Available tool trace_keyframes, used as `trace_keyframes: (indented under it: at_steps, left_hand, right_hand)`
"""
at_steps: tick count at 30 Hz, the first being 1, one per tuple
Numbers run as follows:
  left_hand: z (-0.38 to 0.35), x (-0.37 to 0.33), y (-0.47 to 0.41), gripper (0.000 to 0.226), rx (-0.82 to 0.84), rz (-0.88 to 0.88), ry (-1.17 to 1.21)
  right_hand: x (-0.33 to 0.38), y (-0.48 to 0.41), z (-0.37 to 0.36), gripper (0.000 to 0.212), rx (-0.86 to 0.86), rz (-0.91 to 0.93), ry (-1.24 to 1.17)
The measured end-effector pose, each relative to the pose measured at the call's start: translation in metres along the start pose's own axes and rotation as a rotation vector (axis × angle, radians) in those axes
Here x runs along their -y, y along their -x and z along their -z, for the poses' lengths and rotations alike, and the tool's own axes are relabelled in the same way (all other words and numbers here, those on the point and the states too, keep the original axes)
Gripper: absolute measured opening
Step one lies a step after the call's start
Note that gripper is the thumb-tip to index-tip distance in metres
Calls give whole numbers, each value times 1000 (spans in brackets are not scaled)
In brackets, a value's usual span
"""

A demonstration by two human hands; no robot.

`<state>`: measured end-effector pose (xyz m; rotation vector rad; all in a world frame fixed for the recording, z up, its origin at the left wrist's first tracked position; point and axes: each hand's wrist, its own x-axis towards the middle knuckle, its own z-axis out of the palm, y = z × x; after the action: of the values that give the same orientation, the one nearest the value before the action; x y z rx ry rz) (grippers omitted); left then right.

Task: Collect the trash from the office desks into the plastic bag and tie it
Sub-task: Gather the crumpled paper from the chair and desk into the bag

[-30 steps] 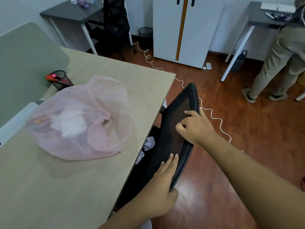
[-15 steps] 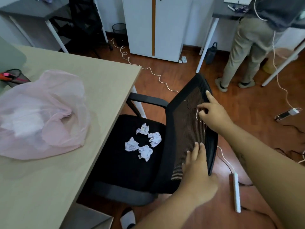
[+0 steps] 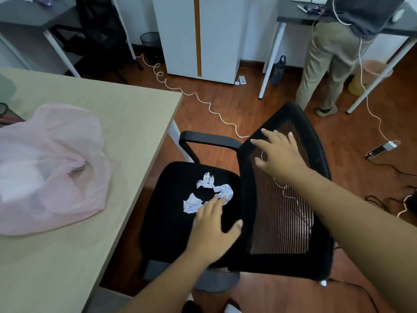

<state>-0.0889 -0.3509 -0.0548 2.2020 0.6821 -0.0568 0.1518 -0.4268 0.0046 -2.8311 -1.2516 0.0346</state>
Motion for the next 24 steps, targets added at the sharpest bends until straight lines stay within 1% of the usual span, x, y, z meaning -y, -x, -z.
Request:
trace_keyframes:
  at_steps: [2,5,7,11,14,17,20,24]
  left_hand:
    - [16,42,-12,91,-6,77,-87]
    - [33,89,-35,94,41,157,-272]
    - [38,105,-48,99,75,212,-356]
    - [24,123,-75,94,111,229,-444]
    - [-6,137,-102,93,170,218,-490]
    - [-40,160,-128,98,235,261,-481]
    - [-74,180,-152,103,254,274,-422]
    - [-112,207,-183,108,283,254,-432]
  right_hand:
    - [24,-6,-16,67,111,5,-47]
    - [43,-13,-52,79,248,-23,-79]
    - [48,-13,-78,87,359,-60,-98]
    - [53,-24,-132,96,520,-58,-85]
    - [54,-48,-182,96,585,-16,-90]
    - [54,-69,-233,101,651,49,-30]
    - [53,-86,-280,108,670,106,35]
    - [60,-113,-328,124,712,219,170]
